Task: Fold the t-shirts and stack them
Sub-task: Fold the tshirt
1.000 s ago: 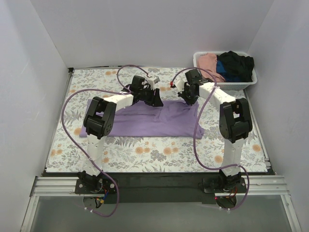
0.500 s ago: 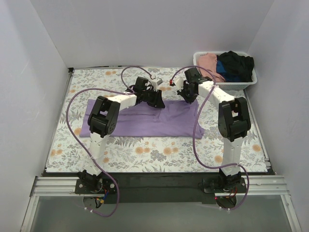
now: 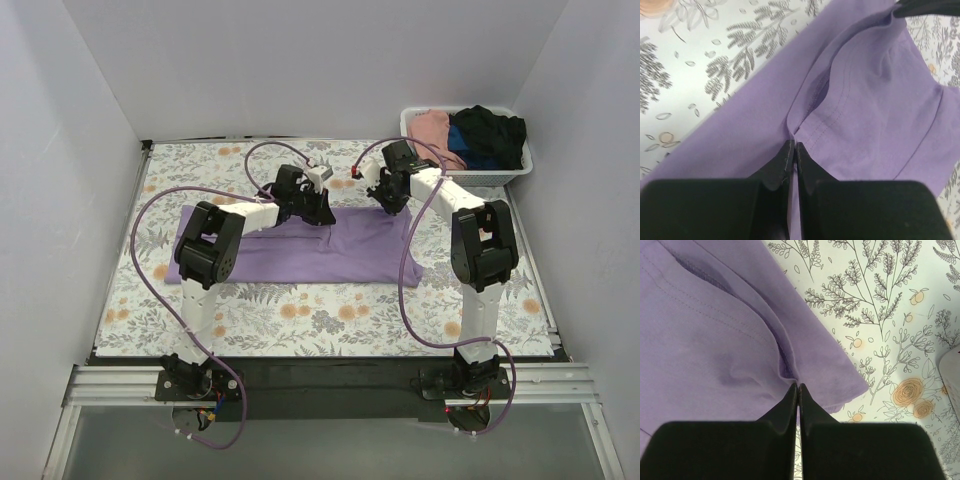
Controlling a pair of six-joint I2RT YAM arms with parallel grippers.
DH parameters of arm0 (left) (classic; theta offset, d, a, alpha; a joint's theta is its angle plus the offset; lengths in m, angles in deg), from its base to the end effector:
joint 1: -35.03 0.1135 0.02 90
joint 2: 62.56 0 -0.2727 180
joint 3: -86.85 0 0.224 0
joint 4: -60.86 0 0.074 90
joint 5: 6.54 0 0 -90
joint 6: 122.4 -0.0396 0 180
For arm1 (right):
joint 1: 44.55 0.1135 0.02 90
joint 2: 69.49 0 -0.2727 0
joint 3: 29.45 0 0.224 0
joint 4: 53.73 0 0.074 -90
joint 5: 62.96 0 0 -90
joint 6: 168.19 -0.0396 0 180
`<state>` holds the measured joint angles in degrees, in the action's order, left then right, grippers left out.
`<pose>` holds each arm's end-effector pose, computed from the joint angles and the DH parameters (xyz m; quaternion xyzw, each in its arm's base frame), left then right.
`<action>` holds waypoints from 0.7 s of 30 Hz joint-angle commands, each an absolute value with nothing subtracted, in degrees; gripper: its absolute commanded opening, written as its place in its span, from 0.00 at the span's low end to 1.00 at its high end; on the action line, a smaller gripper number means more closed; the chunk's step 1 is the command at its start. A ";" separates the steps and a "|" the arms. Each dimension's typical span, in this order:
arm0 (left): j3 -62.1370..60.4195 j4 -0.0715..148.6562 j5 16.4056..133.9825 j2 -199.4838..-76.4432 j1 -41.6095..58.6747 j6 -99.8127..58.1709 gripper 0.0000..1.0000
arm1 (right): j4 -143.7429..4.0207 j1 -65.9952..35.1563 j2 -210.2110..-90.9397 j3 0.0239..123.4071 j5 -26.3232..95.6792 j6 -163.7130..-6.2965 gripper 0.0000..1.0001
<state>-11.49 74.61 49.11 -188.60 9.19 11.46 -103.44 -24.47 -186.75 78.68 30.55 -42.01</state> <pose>0.4031 -0.2201 0.1593 -0.0165 0.8792 -0.4454 0.1685 0.3982 0.1481 0.2232 -0.4612 0.8452 -0.0084 0.2699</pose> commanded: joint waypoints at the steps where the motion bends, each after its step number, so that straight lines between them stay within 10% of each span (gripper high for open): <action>1: -11.39 71.21 52.94 -183.23 9.28 10.58 0.00 | -102.75 -24.95 -187.27 81.70 30.11 -42.33 0.01; 13: -12.80 70.50 57.61 -186.56 9.28 8.56 0.00 | -102.84 -25.03 -186.83 82.06 31.52 -43.30 0.01; 18: -13.51 74.11 58.05 -185.70 9.54 9.52 0.51 | -104.59 -24.60 -185.16 82.32 32.66 -44.96 0.01; 21: -11.75 73.41 57.18 -182.01 10.33 10.84 0.62 | -105.91 -23.81 -184.02 81.71 33.54 -45.93 0.01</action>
